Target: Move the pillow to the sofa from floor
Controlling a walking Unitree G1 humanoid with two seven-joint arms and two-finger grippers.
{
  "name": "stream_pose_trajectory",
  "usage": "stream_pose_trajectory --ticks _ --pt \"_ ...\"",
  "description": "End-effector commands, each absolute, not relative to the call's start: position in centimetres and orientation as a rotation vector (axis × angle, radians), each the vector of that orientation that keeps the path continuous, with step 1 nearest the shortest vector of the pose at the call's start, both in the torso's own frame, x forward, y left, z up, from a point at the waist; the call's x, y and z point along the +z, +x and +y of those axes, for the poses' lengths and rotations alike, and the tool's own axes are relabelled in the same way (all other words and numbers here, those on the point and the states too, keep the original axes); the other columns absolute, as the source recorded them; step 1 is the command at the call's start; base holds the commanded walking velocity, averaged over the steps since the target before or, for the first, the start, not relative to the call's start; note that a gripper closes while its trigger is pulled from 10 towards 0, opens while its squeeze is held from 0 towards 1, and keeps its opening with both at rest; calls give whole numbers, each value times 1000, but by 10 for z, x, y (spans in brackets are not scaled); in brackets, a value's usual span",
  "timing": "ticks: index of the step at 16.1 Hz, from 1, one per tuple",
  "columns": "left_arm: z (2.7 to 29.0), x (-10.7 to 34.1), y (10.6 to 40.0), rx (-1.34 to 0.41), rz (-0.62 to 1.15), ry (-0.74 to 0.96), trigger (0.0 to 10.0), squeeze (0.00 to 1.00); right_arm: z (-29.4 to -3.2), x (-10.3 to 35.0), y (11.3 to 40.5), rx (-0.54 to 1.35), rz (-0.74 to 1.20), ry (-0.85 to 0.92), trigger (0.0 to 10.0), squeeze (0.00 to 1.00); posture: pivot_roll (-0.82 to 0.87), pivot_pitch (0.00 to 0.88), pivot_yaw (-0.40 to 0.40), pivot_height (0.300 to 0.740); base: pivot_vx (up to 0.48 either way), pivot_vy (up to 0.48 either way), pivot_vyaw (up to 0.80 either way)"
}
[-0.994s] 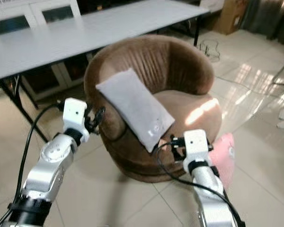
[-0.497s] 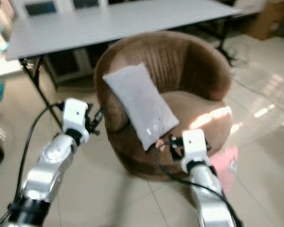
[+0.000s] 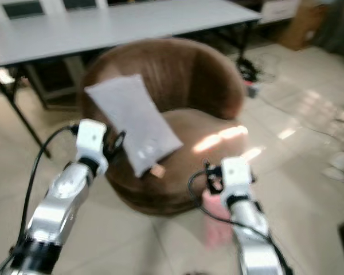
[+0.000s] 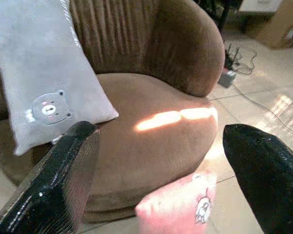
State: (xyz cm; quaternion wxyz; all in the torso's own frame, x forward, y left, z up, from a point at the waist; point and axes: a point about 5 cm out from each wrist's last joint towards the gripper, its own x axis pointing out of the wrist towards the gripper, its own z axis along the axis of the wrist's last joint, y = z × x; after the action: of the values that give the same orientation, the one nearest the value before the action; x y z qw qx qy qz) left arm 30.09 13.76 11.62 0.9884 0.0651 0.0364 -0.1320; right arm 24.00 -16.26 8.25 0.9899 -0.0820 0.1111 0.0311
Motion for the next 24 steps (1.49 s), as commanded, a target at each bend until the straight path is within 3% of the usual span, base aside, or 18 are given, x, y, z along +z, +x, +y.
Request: stream_pose_trajectory --ticks 1,3,20,24 --pt "139 120 302 -259 58 138 10000 0 -164 86 242 72 213 -179 10000 0 -83 16 72 740 0 -480 0" --pt "141 117 301 -253 67 144 10000 0 -161 86 241 112 213 -208 10000 0 -82 17 69 740 0 -480 0" --pt "143 116 301 -241 62 152 10000 0 -159 84 242 122 213 -220 10000 0 -82 8 64 740 0 -480 790" --pt "143 115 301 -244 61 153 10000 0 -161 84 242 108 211 -195 10000 0 -84 1 66 740 0 -480 0"
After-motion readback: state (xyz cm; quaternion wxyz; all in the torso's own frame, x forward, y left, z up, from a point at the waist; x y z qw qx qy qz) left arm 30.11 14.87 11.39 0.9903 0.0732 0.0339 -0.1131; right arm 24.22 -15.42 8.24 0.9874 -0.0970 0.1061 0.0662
